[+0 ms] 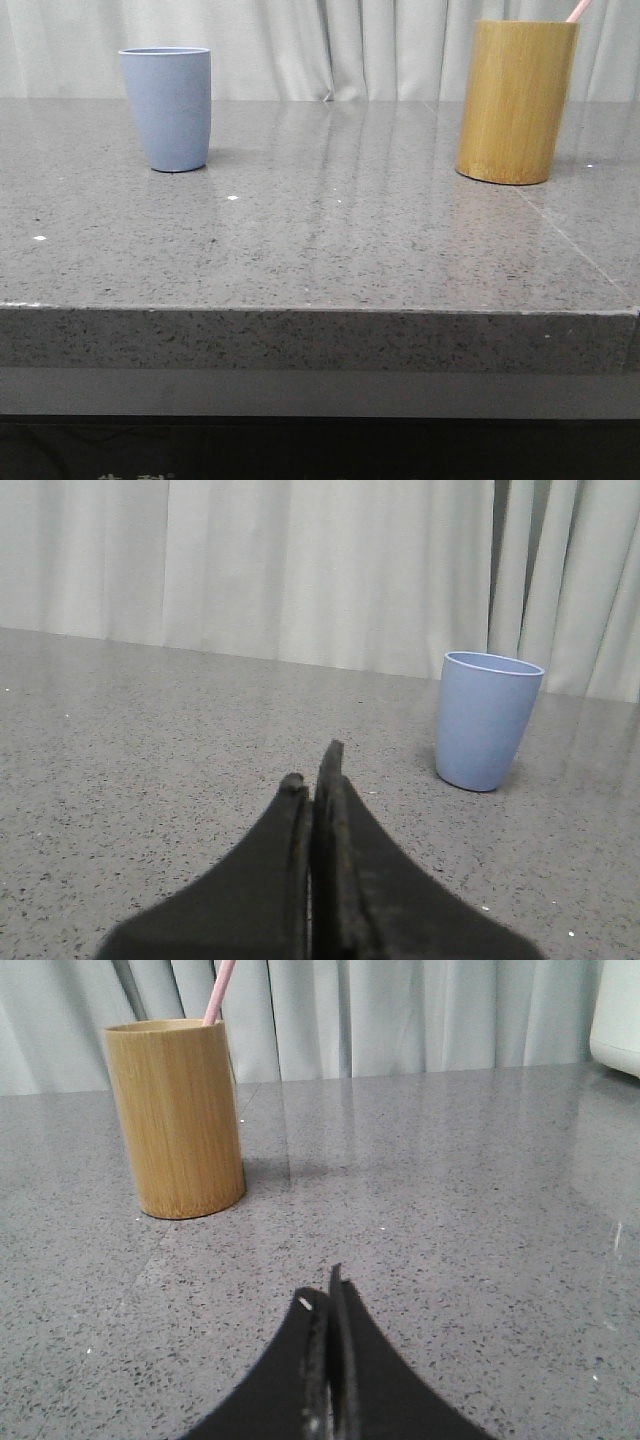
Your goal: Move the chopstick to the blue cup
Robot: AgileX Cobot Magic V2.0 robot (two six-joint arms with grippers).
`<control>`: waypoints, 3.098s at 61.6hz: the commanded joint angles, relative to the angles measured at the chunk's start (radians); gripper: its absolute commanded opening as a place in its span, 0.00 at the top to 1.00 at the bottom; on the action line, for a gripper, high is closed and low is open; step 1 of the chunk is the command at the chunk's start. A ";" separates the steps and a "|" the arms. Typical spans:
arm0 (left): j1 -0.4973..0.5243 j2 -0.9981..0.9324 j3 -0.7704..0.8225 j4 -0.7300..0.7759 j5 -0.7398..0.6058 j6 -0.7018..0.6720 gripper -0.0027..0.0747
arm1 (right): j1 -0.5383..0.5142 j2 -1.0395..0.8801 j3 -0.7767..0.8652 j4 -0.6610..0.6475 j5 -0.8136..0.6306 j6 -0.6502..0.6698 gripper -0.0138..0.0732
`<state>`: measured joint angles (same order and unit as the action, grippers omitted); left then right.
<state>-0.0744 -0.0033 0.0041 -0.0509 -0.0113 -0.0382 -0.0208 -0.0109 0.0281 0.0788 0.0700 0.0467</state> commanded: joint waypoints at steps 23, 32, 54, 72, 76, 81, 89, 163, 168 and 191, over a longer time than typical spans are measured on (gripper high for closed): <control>-0.006 -0.022 0.011 0.000 -0.084 0.001 0.99 | -0.007 -0.020 -0.005 -0.010 -0.081 -0.006 0.98; -0.006 -0.022 0.011 0.000 -0.084 0.001 0.99 | -0.007 -0.020 -0.005 -0.010 -0.081 -0.006 0.98; -0.006 -0.022 0.001 -0.007 -0.106 0.001 0.99 | -0.007 -0.020 -0.016 -0.010 -0.092 -0.006 0.98; -0.006 -0.018 -0.250 -0.007 0.046 0.001 0.99 | -0.007 -0.001 -0.269 -0.012 0.118 -0.007 0.98; -0.006 0.001 -0.327 -0.007 0.081 0.001 0.99 | -0.007 0.029 -0.355 -0.015 0.190 -0.019 0.98; -0.006 0.048 -0.417 -0.007 0.134 0.001 0.99 | -0.007 0.083 -0.461 -0.019 0.271 -0.040 0.98; -0.006 0.169 -0.588 -0.007 0.264 0.001 0.99 | -0.007 0.199 -0.626 -0.021 0.378 -0.060 0.98; -0.030 0.898 -0.921 -0.040 0.605 0.032 0.22 | -0.007 0.686 -0.879 -0.019 0.679 -0.081 0.24; -0.075 0.955 -0.966 -0.040 0.617 0.045 0.24 | -0.007 0.686 -0.879 -0.019 0.680 -0.081 0.25; -0.216 1.302 -1.328 -0.034 0.837 0.052 0.31 | -0.007 0.686 -0.879 -0.019 0.681 -0.081 0.26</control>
<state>-0.2794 1.2586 -1.2169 -0.0811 0.8171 0.0133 -0.0208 0.6738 -0.8194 0.0715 0.8055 -0.0249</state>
